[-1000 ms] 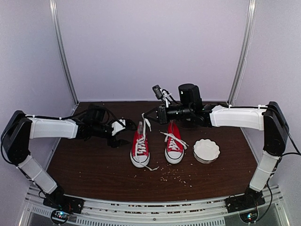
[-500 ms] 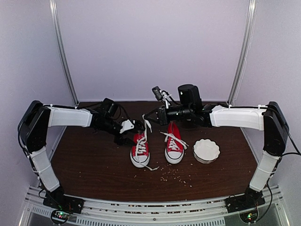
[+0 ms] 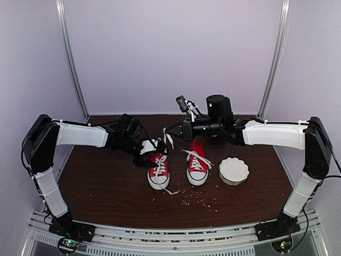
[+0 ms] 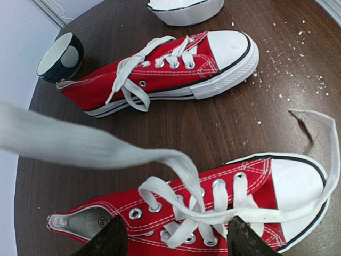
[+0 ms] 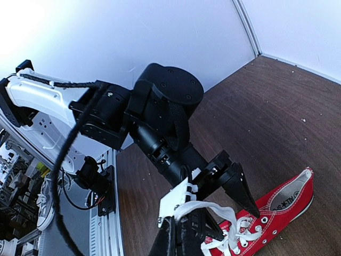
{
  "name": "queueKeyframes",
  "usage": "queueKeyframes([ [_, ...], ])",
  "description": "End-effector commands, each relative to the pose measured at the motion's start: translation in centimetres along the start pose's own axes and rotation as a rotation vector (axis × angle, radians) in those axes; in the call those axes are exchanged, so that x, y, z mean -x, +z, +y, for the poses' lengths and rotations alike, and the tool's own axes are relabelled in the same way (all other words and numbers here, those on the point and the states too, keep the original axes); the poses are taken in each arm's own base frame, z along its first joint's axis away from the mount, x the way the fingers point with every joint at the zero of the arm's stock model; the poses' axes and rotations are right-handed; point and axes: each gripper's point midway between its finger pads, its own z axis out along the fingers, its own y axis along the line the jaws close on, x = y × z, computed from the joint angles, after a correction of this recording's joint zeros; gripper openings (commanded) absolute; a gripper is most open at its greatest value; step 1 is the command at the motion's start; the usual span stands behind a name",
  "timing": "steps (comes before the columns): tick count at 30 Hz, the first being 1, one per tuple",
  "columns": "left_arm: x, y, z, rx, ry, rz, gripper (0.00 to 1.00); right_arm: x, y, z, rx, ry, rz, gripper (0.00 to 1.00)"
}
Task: Tie the shoes
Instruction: Cross the shoelace.
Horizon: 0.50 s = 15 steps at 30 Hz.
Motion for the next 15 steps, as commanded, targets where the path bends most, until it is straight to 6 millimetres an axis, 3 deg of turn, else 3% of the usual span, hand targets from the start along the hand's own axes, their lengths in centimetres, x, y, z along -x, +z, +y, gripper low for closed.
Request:
queueKeyframes([
  [1,0.2,0.2,2.4,0.116,0.039,0.001,0.64,2.4,-1.3,1.2,0.003,-0.035,-0.082,0.00],
  [6,-0.5,1.1,2.6,0.152,0.066,0.067,0.59,2.6,-1.4,1.3,0.003,-0.034,-0.090,0.00],
  [9,-0.9,1.1,3.5,0.211,0.051,0.084,0.47,2.7,-1.4,1.4,0.010,-0.029,-0.096,0.00],
  [15,-0.7,1.3,3.5,0.224,0.051,0.090,0.28,2.8,-1.3,1.4,0.011,-0.024,-0.097,0.00],
])
